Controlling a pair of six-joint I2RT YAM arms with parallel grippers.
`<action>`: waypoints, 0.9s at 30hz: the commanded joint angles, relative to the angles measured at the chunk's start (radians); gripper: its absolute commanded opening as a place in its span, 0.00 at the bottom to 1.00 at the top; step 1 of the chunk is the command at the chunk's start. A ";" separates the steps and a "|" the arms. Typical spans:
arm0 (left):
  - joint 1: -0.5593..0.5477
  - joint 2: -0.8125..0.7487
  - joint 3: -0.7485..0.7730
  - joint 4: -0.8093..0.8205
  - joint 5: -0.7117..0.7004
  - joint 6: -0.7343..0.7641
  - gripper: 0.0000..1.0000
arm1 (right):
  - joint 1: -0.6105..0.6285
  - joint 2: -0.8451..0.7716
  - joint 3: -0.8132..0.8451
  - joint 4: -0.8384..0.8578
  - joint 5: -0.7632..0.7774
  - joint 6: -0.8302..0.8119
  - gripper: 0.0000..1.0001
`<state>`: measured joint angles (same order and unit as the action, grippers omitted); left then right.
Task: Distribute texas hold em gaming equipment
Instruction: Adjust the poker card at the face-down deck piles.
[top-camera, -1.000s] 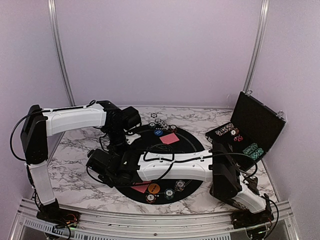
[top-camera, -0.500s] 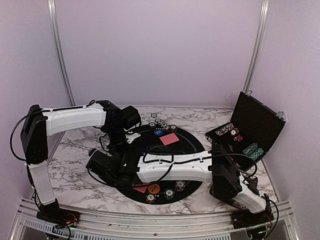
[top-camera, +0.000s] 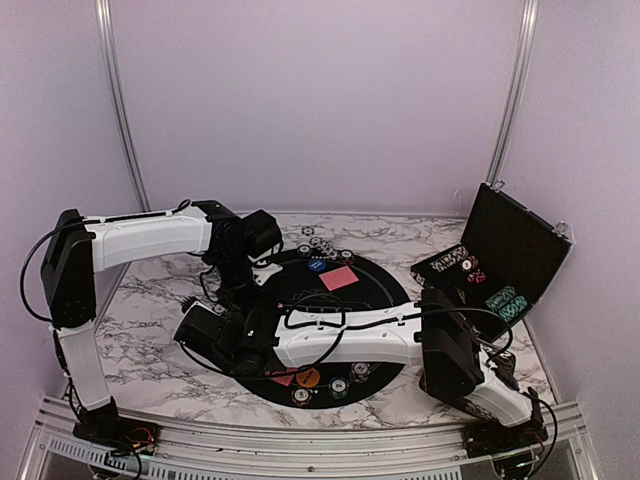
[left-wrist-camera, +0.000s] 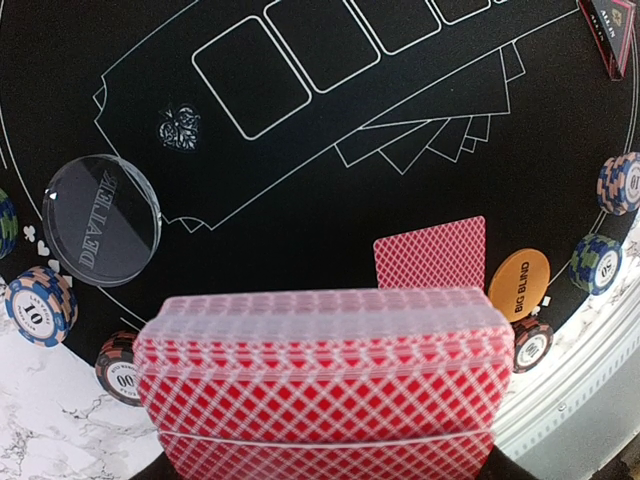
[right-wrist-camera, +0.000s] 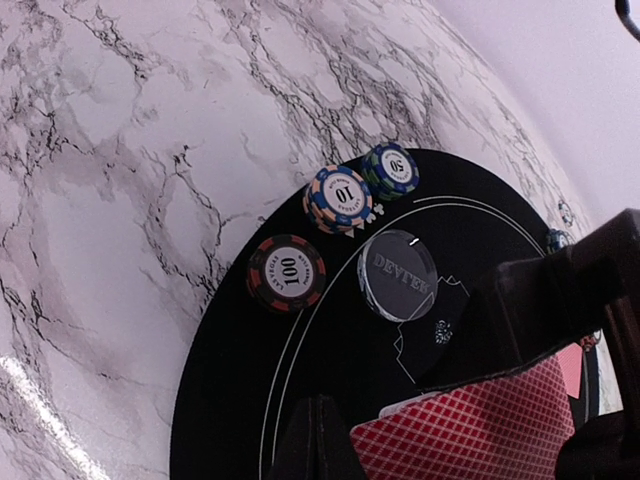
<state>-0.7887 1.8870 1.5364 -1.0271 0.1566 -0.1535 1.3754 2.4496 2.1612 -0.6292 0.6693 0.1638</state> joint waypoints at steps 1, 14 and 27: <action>0.000 0.001 0.021 -0.059 0.011 0.012 0.46 | -0.017 -0.052 -0.009 0.003 0.070 0.010 0.00; 0.000 0.001 0.018 -0.060 0.013 0.011 0.46 | -0.012 -0.097 -0.049 0.038 0.104 0.011 0.00; 0.000 0.001 0.017 -0.059 0.006 0.012 0.46 | 0.013 -0.244 -0.217 0.184 -0.152 -0.037 0.00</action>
<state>-0.7872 1.8870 1.5410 -1.0370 0.1570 -0.1528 1.3872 2.3169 1.9961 -0.5339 0.6304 0.1410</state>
